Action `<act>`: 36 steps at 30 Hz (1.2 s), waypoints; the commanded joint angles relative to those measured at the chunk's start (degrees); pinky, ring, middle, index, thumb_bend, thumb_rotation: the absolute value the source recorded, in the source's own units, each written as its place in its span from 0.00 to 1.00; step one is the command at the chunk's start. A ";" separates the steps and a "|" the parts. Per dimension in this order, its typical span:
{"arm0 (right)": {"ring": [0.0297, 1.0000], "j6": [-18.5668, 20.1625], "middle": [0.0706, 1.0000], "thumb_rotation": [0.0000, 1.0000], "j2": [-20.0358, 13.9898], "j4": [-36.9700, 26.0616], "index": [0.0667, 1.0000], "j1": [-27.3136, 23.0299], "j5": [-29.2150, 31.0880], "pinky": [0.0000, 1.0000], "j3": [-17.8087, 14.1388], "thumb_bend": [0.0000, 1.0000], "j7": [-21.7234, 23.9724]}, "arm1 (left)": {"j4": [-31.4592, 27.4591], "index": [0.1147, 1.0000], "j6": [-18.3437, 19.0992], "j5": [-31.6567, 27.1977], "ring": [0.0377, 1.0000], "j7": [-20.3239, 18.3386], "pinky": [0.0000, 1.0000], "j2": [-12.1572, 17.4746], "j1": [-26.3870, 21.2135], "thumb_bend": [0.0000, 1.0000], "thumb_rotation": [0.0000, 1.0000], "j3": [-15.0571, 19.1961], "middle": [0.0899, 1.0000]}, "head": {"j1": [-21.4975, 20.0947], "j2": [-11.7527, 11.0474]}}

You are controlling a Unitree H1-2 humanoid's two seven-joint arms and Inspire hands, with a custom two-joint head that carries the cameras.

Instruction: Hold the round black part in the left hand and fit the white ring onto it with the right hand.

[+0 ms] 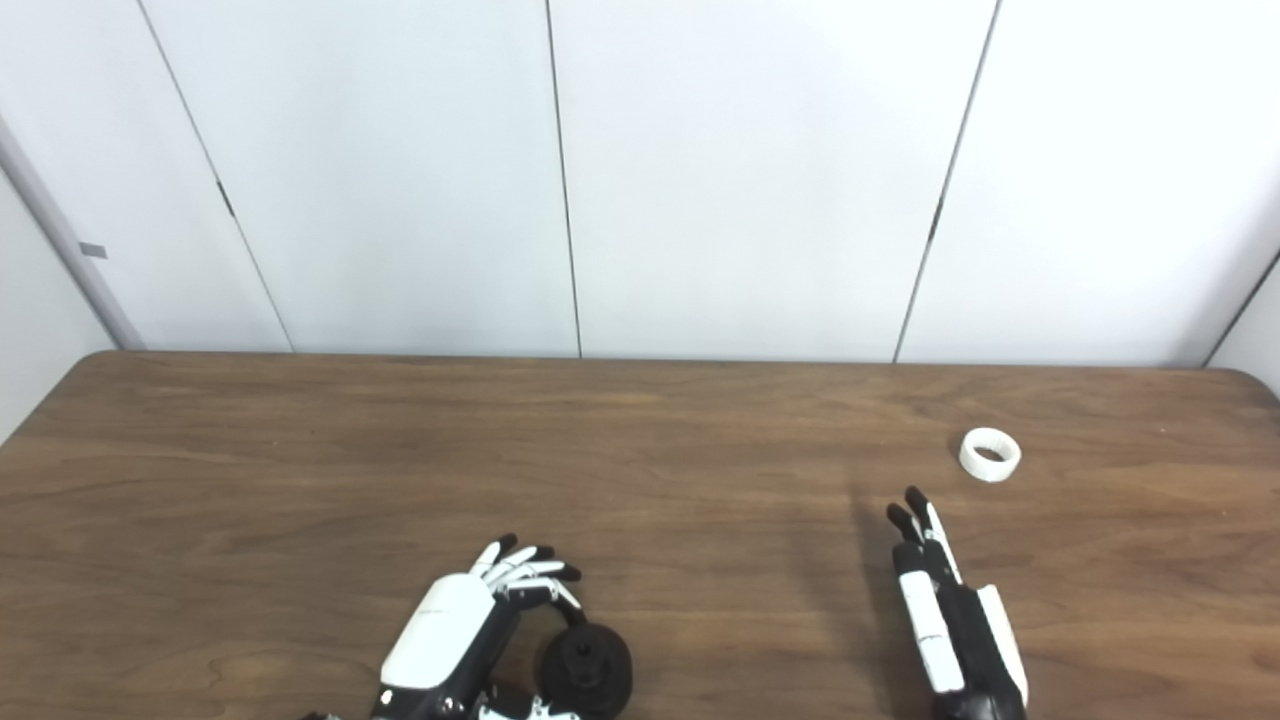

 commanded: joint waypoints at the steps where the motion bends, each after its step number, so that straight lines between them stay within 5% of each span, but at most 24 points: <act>1: 0.98 -0.41 0.95 1.00 -0.25 -2.02 1.00 -0.20 -0.18 1.00 0.41 0.59 0.72 | -0.20 0.42 -2.00 1.25 0.89 1.30 1.00 0.35 -0.13 0.52 0.06 -0.44 0.77 | -0.01 0.21; 11: 0.99 1.47 0.96 1.00 -0.64 -3.74 1.00 -0.24 -1.45 1.00 0.84 0.60 0.91 | -0.04 0.42 -2.39 2.20 0.89 1.89 1.00 0.80 0.96 0.52 0.05 0.70 0.78 | -1.83 1.47; 19: 0.92 4.89 0.90 0.96 -1.57 -5.52 0.90 -0.63 -12.07 0.91 1.92 0.62 -1.23 | -0.08 0.42 -2.69 1.93 0.89 1.48 1.00 1.11 0.93 0.52 0.06 1.43 0.77 | -4.36 2.05; 25: 0.88 6.52 0.88 0.70 -1.91 -6.89 0.83 -2.08 -15.69 0.85 1.02 0.59 -1.72 | 0.30 0.42 -3.37 1.43 0.88 1.66 1.00 1.60 0.87 0.52 0.05 2.12 0.77 | -6.84 1.43; 32: 0.90 9.54 0.87 0.37 -4.45 -9.27 0.73 -6.18 -24.60 0.91 0.58 0.68 -2.13 | 1.09 0.42 -5.38 0.65 0.87 2.16 1.00 2.65 0.96 0.52 0.05 3.15 0.76 | -10.44 1.28; 36: 0.96 12.12 0.89 0.32 -7.14 -9.36 0.71 -9.69 -28.39 0.96 -0.12 0.72 -0.79 | 0.61 0.42 -5.26 0.53 0.87 1.28 1.00 3.32 1.16 0.52 0.06 3.65 0.76 | -12.41 1.34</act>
